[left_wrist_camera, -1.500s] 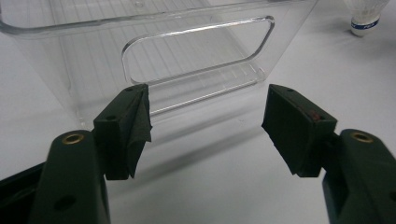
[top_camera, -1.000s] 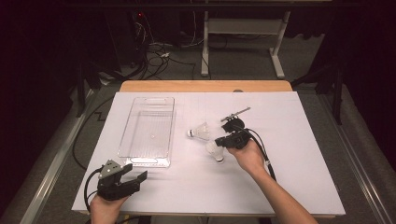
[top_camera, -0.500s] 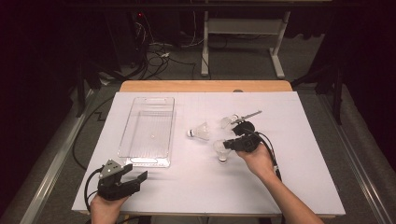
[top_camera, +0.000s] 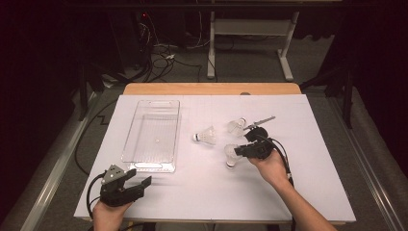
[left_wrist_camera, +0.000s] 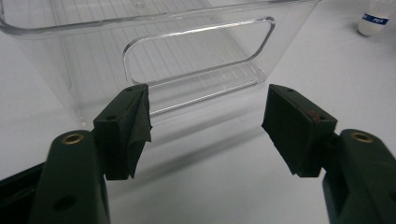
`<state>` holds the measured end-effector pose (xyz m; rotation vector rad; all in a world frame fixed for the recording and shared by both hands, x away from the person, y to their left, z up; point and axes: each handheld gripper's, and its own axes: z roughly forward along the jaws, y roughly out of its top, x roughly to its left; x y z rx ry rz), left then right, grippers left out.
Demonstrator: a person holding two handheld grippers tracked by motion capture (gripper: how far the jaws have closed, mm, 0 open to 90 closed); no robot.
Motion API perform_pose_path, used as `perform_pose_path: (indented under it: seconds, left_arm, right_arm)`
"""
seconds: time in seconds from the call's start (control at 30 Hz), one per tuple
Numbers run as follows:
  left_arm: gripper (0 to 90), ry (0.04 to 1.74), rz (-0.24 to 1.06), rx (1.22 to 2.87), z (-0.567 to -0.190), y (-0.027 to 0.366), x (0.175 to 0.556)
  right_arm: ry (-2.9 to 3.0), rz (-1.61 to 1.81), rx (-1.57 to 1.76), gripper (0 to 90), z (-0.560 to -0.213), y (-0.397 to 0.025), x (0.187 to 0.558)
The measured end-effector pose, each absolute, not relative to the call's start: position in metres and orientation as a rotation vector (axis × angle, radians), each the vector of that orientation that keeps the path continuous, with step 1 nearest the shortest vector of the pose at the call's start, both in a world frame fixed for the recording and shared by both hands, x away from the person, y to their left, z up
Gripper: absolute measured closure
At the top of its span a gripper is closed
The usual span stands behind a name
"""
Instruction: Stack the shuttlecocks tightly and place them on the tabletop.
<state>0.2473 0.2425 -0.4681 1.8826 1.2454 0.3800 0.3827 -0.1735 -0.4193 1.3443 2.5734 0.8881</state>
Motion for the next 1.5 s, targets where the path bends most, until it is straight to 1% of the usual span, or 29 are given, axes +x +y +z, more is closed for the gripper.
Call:
perform_pose_path:
  seconds: [0.43,1.0,1.5]
  left_arm:
    - [32.9,1.248,0.380,1.881,-0.468,0.243,0.247]
    - [32.9,1.251,0.380,1.879,-0.468,0.243,0.247]
    - [32.8,1.251,0.379,1.880,-0.468,0.243,0.247]
  right_arm:
    - [2.566,0.857,1.340,73.6,-0.422,-0.184,0.377]
    - [2.554,0.838,1.364,72.1,-0.433,-0.199,0.370]
    - [2.538,0.825,1.389,66.3,-0.444,-0.208,0.370]
